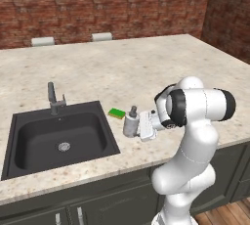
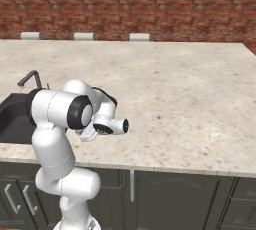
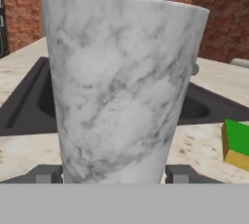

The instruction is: Locate and retrieve the soap dispenser and sponge from the cabinet. Place them next to the sink.

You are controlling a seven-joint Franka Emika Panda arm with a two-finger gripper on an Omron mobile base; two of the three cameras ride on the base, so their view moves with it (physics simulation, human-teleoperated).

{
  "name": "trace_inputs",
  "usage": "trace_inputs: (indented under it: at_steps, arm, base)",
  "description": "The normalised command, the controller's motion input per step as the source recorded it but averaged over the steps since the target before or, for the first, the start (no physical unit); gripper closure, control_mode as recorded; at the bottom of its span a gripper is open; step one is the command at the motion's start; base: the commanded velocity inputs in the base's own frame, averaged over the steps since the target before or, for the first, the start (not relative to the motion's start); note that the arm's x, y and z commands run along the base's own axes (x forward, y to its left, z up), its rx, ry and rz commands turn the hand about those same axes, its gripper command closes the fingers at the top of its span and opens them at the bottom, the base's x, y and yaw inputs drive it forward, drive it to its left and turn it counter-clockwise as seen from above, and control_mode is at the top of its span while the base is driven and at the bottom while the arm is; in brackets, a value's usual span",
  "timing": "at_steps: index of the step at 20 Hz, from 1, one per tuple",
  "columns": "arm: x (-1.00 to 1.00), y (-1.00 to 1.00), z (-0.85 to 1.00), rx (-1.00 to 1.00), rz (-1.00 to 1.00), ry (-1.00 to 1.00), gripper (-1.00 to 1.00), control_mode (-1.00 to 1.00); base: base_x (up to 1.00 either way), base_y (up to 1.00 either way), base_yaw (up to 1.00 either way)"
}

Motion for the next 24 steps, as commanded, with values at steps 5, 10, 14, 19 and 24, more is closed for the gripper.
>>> trace_inputs:
  at_steps: [5, 10, 14, 19, 24]
  arm:
    - [0.00, 0.02, -0.05, 0.00, 0.00, -0.01, -1.00, -1.00]
    - [0.00, 0.00, -0.03, 0.00, 0.00, 0.00, -1.00, -1.00]
    - [0.00, 0.00, -0.05, 0.00, 0.00, 0.02, -1.00, -1.00]
    - [0.00, -0.05, -0.05, 0.00, 0.00, 0.03, -1.00, -1.00]
    - [0.02, -0.39, 0.00, -0.03, -0.01, 0.04, -1.00, -1.00]
  base:
    - [0.00, 0.00, 0.00]
    - [0.00, 0.00, 0.00]
    - [0.00, 0.00, 0.00]
    - [0.00, 0.00, 0.00]
    - [0.00, 0.00, 0.00]
